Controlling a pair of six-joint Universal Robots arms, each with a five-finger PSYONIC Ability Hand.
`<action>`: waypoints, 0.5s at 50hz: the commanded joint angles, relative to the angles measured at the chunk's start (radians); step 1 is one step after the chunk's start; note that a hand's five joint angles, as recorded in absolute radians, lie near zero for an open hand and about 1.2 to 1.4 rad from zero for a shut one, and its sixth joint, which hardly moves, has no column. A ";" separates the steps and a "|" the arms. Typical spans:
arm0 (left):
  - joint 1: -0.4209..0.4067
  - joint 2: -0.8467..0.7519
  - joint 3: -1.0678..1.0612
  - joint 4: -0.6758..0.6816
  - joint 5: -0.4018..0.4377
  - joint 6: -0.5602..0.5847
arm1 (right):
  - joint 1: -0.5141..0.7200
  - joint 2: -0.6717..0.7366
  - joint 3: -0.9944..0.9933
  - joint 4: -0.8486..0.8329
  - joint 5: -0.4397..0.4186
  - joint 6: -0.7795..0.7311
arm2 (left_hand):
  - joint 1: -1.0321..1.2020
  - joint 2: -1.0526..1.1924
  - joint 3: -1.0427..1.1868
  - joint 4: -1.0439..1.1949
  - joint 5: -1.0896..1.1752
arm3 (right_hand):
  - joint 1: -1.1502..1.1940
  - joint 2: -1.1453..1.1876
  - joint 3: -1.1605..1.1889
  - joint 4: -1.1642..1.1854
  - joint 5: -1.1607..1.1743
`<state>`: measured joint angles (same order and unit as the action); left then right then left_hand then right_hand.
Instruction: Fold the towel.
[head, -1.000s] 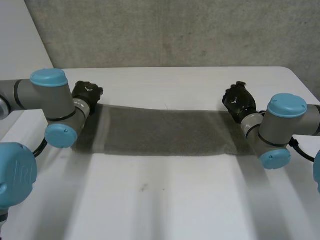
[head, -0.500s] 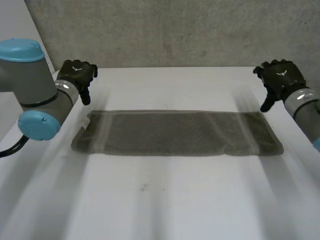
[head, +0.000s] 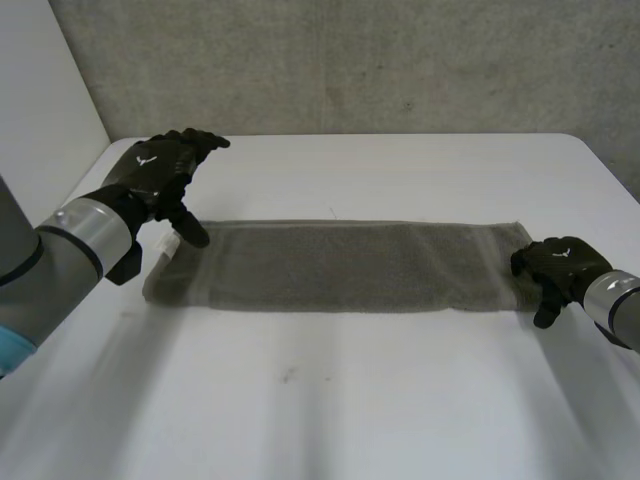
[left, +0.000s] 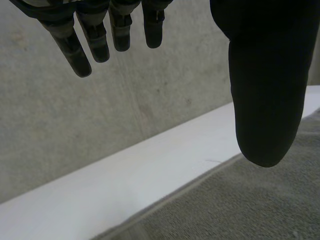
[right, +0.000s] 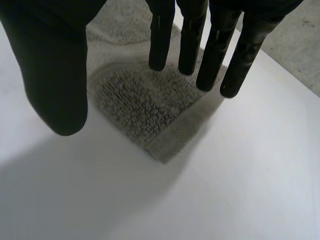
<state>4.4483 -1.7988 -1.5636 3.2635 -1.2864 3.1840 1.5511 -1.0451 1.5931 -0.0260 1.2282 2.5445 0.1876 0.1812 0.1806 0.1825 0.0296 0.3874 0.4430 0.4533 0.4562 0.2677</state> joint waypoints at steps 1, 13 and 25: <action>0.002 0.038 -0.084 0.094 -0.001 -0.019 | 0.001 0.057 -0.002 -0.083 0.008 -0.075 | -0.001 0.006 0.006 0.005 -0.017 | 0.352 0.296 0.286 0.283 0.297; 0.002 0.038 -0.092 0.094 -0.002 -0.032 | -0.023 0.073 -0.022 -0.109 0.010 -0.078 | 0.002 0.009 0.009 0.008 -0.014 | 1.009 0.953 0.943 0.940 0.954; 0.003 0.055 -0.099 0.090 -0.008 -0.032 | -0.170 0.053 -0.122 -0.098 0.155 -0.225 | 0.002 0.009 0.009 0.008 -0.014 | 1.009 0.953 0.943 0.940 0.954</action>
<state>4.4501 -1.7572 -1.6569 3.3563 -1.2906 3.1519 1.4599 -0.9905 1.5385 -0.1472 1.2958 2.4477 0.1833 0.1777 0.1792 0.1779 0.0276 0.9409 1.1745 1.1746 1.1915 0.9748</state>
